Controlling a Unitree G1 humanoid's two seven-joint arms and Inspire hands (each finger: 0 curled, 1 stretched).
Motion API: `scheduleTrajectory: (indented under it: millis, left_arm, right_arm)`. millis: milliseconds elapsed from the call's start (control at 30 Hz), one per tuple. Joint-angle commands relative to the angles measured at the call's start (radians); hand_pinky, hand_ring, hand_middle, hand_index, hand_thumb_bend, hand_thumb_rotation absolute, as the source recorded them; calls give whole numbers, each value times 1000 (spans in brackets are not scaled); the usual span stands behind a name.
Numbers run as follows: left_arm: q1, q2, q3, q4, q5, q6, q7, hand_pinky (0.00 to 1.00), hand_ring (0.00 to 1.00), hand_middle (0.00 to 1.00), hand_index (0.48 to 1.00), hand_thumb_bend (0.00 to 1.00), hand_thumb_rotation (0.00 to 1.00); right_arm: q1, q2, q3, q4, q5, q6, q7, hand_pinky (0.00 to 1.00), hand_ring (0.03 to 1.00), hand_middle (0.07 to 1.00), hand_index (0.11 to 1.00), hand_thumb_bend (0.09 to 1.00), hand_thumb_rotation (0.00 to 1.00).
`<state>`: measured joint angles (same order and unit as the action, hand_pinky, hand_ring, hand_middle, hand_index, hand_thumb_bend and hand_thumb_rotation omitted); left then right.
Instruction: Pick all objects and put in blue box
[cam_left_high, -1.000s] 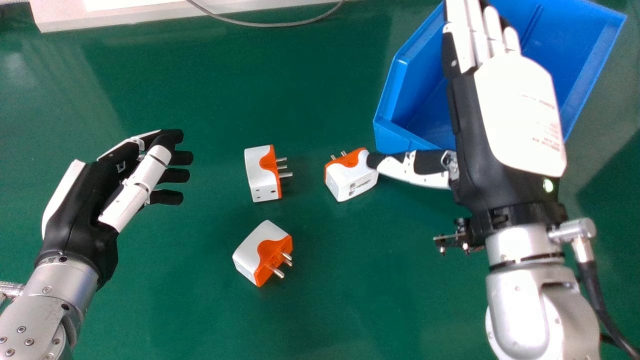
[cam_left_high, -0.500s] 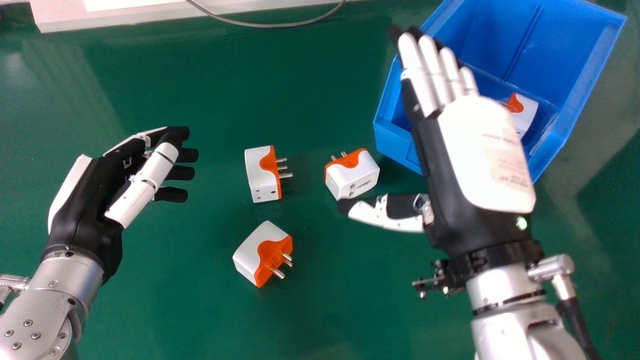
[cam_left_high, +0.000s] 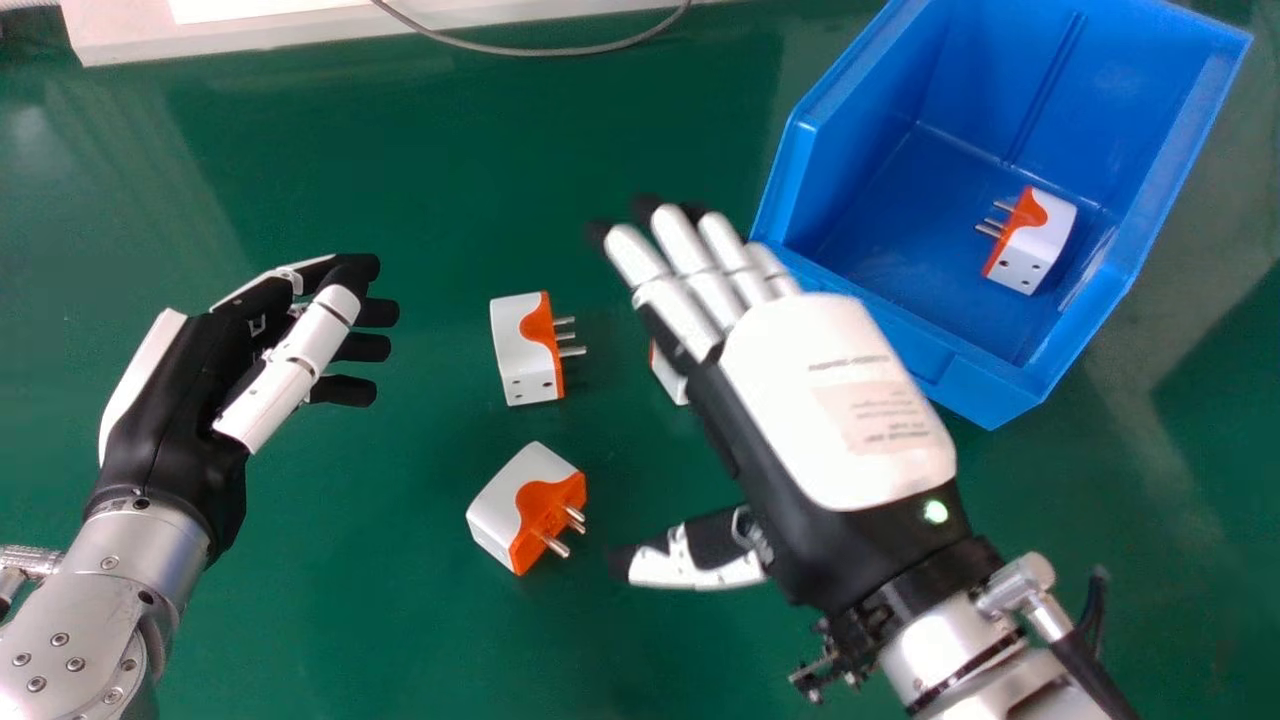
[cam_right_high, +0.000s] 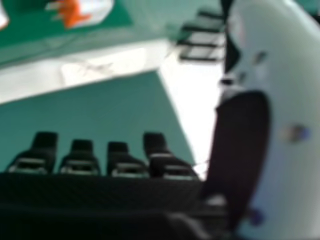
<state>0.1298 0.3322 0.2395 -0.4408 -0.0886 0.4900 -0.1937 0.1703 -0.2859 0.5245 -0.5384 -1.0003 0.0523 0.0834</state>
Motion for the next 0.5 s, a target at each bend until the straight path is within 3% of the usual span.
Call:
scheduleTrajectory:
  millis: [0, 67, 300, 467]
  left_arm:
    - [-3, -4, 10, -33, 5, -8, 17, 625, 715, 724, 772, 348, 666]
    - [-1, -19, 16, -40, 8, -10, 39, 625, 715, 724, 772, 348, 666]
    - [-4, -52, 25, -33, 24, -21, 98, 628, 716, 726, 773, 347, 668]
    - [-2, -79, 17, -41, 37, -23, 143, 632, 720, 728, 775, 355, 674]
  right_arm:
    - [-14, 0, -2, 10, 38, -51, -8, 857, 939, 939, 879, 565, 96]
    - [-13, 6, 5, 49, 81, -91, -22, 850, 931, 930, 872, 560, 102]
    - [-48, -7, -1, 141, 151, -192, -10, 792, 891, 883, 832, 585, 68]
    - [-142, -53, -24, 198, 218, -258, 66, 717, 827, 821, 776, 628, 40]
